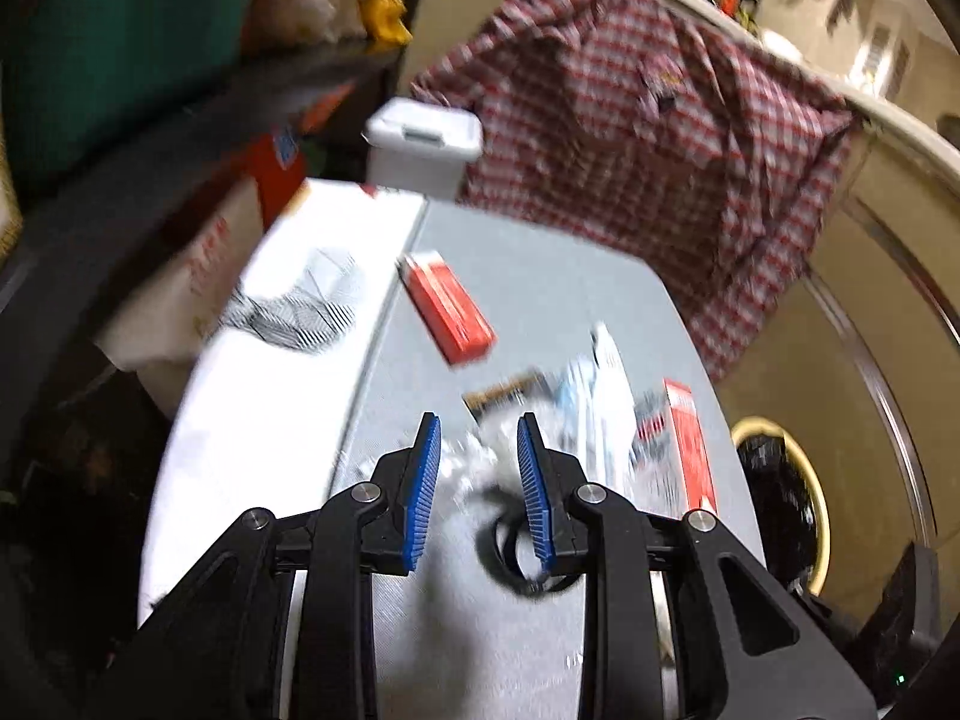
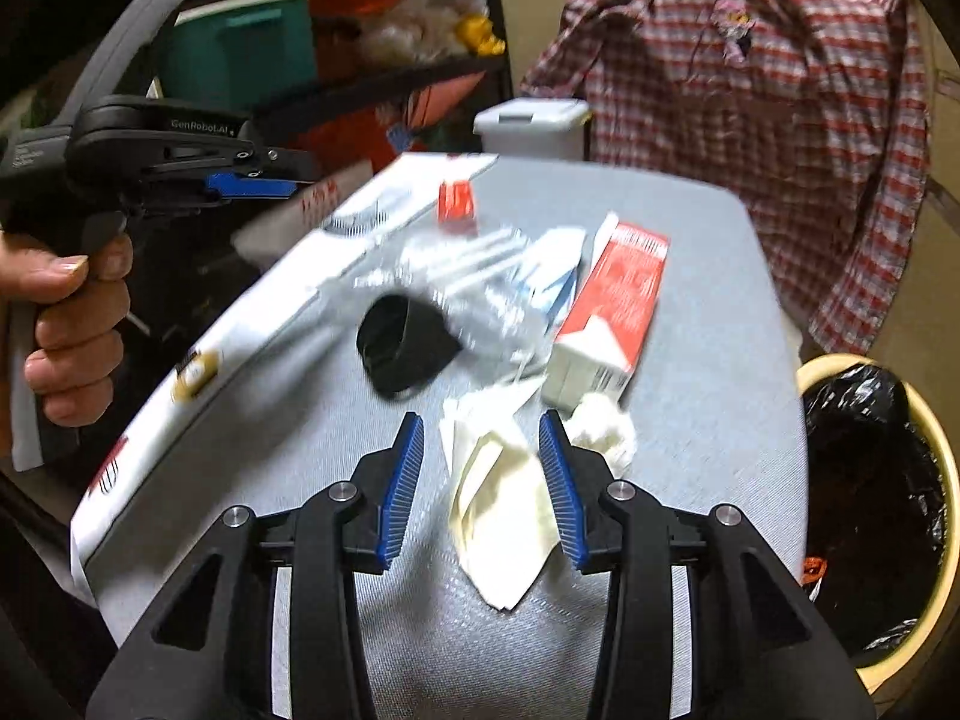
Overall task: Collect trash
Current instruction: 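Move both open tools back over the table toward the remaining trash, then grasp the black strap with the left tool while the right tool grasps the folded tissue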
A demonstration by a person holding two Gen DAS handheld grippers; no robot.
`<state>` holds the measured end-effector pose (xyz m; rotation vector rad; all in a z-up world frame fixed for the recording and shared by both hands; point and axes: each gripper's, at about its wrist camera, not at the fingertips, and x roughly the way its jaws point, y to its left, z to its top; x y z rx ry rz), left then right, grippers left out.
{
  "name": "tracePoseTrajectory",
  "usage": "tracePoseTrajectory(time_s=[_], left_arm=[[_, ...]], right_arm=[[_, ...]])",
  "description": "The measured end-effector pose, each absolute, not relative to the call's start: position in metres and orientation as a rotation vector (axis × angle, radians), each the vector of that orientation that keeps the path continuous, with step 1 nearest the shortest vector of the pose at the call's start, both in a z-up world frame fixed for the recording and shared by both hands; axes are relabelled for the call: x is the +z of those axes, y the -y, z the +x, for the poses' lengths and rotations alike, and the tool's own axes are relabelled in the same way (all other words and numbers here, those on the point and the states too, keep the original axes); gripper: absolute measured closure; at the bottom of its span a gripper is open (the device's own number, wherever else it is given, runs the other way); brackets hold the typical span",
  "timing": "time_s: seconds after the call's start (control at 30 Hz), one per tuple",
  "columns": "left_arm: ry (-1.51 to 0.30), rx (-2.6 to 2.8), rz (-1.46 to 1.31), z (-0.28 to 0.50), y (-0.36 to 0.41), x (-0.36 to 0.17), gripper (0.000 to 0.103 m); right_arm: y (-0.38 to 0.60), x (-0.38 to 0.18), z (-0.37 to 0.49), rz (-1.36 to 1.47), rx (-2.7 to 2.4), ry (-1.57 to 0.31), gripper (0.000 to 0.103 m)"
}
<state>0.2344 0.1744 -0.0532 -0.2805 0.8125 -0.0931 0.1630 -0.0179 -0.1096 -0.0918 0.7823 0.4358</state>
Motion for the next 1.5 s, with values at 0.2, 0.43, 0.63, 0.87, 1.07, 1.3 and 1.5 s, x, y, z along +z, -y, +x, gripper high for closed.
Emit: tracePoseTrajectory(time_s=[0.2, 0.43, 0.63, 0.87, 1.07, 1.3, 1.5], left_arm=[[-0.952, -0.187, -0.285, 0.236, -0.157, -0.084, 0.043], [-1.052, -0.199, -0.227, 0.242, -0.134, -0.111, 0.034], [-1.087, -0.183, -0.148, 0.251, -0.118, -0.128, 0.034], [-1.114, -0.167, -0.098, 0.257, -0.110, -0.135, 0.068], [-1.109, -0.164, -0.085, 0.245, -0.115, -0.127, 0.085], [-1.091, -0.128, -0.098, 0.227, -0.127, -0.108, 0.088], [-1.073, -0.100, -0.133, 0.210, -0.134, -0.088, 0.088]], right_arm=[[0.021, -0.115, 0.164, -0.116, 0.425, -0.817, 0.062], [0.021, -0.122, 0.163, -0.136, 0.428, -0.847, 0.062], [0.021, -0.125, 0.165, -0.143, 0.433, -0.857, 0.067], [0.019, -0.125, 0.164, -0.156, 0.453, -0.854, 0.099], [0.018, -0.113, 0.156, -0.158, 0.488, -0.823, 0.101], [0.016, -0.093, 0.141, -0.159, 0.509, -0.781, 0.101], [0.022, -0.077, 0.128, -0.153, 0.506, -0.744, 0.101]])
